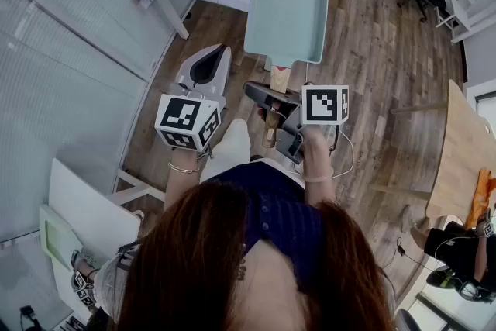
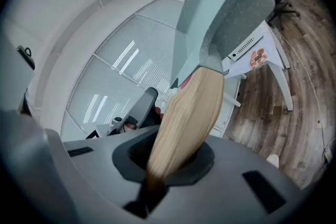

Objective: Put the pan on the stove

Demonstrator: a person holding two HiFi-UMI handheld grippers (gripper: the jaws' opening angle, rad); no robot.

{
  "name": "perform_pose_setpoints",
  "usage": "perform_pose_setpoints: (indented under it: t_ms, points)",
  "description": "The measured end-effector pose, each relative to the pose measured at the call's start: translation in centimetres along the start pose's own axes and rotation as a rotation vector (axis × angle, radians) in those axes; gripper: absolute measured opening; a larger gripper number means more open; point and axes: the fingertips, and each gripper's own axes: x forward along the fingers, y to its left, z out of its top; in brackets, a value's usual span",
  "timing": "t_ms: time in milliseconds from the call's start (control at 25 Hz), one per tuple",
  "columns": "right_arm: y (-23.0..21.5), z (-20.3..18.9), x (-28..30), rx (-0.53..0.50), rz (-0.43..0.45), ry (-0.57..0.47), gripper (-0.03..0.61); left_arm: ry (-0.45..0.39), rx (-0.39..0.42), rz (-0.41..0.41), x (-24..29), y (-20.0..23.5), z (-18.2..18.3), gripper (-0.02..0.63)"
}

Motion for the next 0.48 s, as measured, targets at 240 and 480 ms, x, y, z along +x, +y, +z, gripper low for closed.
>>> perform_pose_setpoints:
  t_ms: [240, 480]
  points:
    - [0.1, 0.2, 0.4, 0.004, 0.008, 0.002, 0.041, 0.002, -0.006, -0.001, 0.4, 0.5, -0.1, 0.012]
    - [-0.4, 0.6, 1.0, 0.010, 0.000, -0.004, 0.044, 0.005, -0.009, -0.016, 0.8, 0.9, -0.4, 0.012]
